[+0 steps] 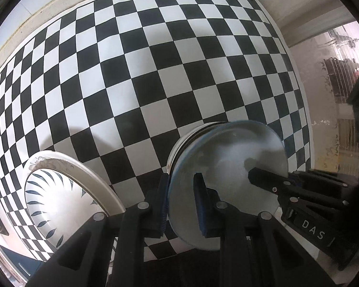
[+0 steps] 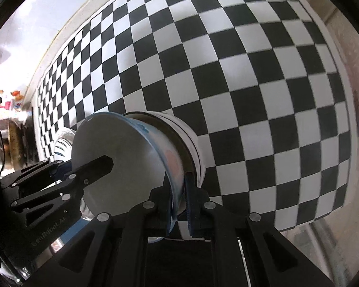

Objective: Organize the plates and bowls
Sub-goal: 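Carry the bowl stack with both grippers toward the plate stack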

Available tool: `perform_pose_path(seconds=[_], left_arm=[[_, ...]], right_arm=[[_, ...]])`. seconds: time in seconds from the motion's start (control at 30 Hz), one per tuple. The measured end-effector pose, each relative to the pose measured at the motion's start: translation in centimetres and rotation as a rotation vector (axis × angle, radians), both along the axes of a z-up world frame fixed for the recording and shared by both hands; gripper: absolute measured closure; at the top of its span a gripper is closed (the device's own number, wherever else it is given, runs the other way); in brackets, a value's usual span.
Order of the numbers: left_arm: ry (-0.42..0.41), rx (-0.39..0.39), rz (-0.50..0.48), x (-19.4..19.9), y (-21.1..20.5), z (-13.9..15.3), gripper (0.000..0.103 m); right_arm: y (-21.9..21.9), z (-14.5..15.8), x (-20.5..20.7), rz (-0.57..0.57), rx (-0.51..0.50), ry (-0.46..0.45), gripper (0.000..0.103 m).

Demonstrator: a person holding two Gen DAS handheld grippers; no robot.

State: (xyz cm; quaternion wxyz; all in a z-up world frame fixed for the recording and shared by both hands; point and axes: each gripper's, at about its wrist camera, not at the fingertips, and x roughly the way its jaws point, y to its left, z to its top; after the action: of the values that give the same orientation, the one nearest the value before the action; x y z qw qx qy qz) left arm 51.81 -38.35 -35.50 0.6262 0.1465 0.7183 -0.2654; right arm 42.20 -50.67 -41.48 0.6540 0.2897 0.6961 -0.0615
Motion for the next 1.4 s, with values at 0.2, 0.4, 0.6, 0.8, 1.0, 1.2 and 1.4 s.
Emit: perform_pose_path(seconds=[0.2,0.4,0.6,0.8,1.0,1.2,1.4], left_arm=[[0.004,0.013,0.010,-0.3,0.2,-0.5,0.085],[0.011,0.014,0.021,-0.3,0.2,-0.6,0.085],[0.005,0.013,0.028,-0.4,0.3,-0.5,0.085],[-0.002,0.008,0.032,-0.4,0.6,-0.1,0.085],[-0.010,0.013,0.030,-0.4,0.6,0.0,0.085],[-0.024,0.016,0.026,-0.7,0.4,0.3,0.085],[-0.033,0.020,0.036,-0.7,0.5,0.2,0.085]], right_arm=[[1.4,1.1,1.0,0.064,-0.081,0.004,0.092],[0.6,1.2,0.9,0.047,-0.055,0.000,0.092],[-0.3,1.5,-0.1,0.029,-0.024,-0.022,0.092],[-1.1,1.6,-0.5,-0.003,-0.003,-0.022,0.090],[-1.5,2.0,-0.8,-0.007,0.010,-0.038,0.093],[-0.9,1.7,-1.1,0.005,-0.022,-0.035,0.094],[-0.8,1.5,-0.9,0.012,-0.020,-0.032,0.094]])
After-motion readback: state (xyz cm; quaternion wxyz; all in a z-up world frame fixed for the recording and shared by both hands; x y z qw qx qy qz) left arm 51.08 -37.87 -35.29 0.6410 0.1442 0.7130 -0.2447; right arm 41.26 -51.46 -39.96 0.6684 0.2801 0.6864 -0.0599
